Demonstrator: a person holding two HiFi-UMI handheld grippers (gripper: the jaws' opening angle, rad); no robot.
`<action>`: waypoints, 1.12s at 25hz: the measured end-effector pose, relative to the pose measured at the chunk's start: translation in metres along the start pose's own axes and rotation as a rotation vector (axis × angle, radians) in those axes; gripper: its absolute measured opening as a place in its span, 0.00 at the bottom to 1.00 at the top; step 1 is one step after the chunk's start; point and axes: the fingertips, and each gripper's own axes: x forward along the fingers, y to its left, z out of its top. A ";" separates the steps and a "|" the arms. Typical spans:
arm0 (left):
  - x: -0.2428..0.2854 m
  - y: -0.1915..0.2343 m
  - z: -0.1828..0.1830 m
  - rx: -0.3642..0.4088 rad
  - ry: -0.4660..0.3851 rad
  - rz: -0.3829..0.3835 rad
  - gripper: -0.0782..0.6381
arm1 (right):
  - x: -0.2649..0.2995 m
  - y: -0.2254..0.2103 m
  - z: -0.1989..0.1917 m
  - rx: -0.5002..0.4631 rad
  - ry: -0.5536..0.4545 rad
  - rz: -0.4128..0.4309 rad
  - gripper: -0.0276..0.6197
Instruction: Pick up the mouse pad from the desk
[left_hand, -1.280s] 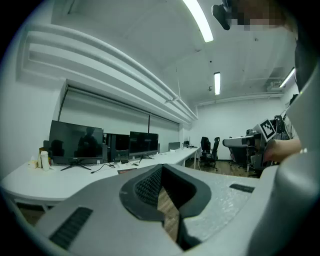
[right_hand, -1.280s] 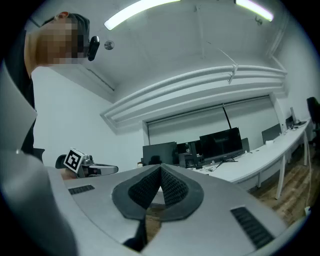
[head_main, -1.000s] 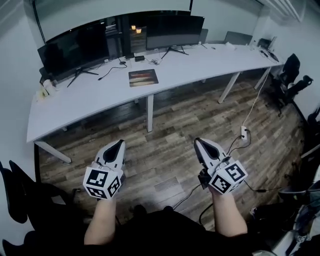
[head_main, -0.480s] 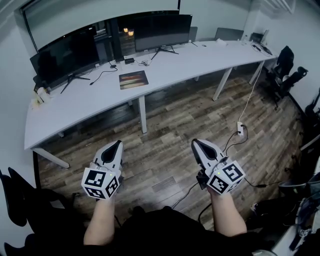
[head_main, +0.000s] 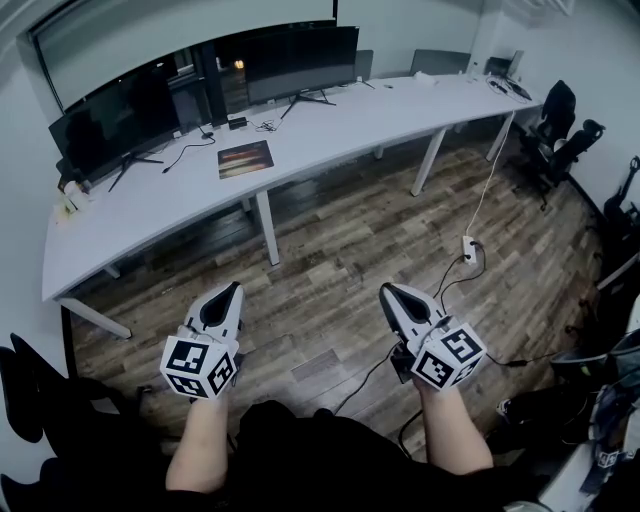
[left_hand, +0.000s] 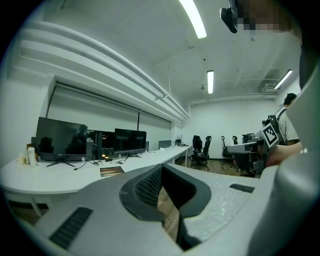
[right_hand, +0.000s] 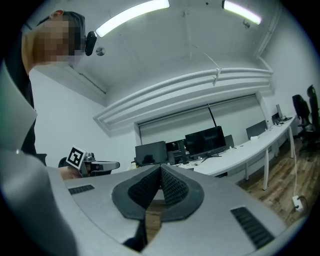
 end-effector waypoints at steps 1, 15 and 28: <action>0.001 -0.005 -0.001 -0.002 0.003 -0.004 0.12 | -0.005 -0.002 -0.001 0.005 0.003 -0.004 0.05; 0.030 -0.024 0.000 -0.007 0.006 -0.047 0.12 | -0.022 -0.029 -0.011 0.023 0.033 -0.041 0.12; 0.098 0.038 -0.006 -0.036 -0.001 -0.060 0.12 | 0.057 -0.065 -0.018 0.014 0.082 -0.052 0.16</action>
